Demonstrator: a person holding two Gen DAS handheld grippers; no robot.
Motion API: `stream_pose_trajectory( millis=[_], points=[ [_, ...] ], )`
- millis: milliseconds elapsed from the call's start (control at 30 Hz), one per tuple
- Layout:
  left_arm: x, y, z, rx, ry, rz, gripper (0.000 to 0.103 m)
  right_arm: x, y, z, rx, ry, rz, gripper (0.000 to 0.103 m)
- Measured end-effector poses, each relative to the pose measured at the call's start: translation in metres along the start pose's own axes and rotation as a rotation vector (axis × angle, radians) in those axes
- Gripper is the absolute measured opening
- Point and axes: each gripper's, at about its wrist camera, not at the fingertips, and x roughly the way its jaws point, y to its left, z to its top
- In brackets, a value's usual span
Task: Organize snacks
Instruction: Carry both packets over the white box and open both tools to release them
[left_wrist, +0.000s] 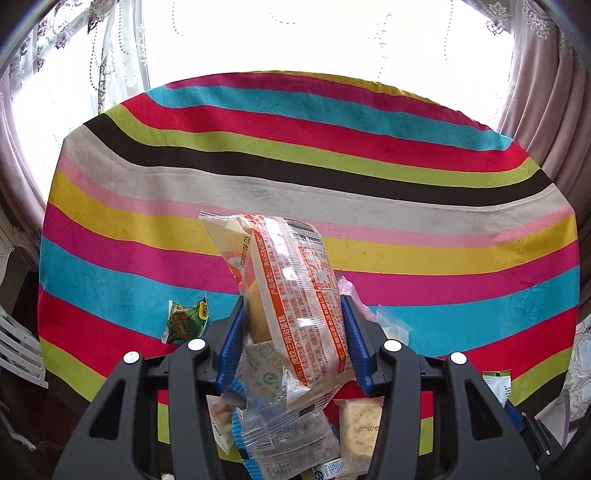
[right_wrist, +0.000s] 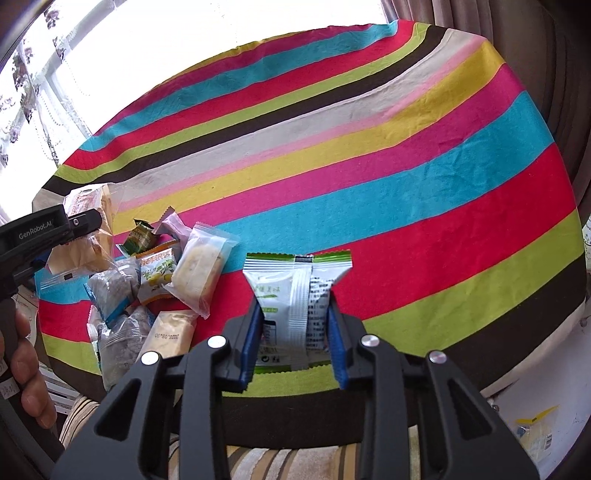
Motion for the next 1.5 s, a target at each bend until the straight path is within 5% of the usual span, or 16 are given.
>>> stream_pose_trajectory(
  millis=[833, 1500],
  points=[
    [-0.067, -0.105, -0.072, 0.196, 0.039, -0.074, 0.048, -0.079, -0.096, -0.024, 0.128, -0.06, 0.133, 0.033],
    [-0.078, -0.207, -0.13, 0.398, 0.112, -0.206, 0.048, -0.098, -0.215, -0.064, 0.265, -0.044, 0.065, 0.033]
  ],
)
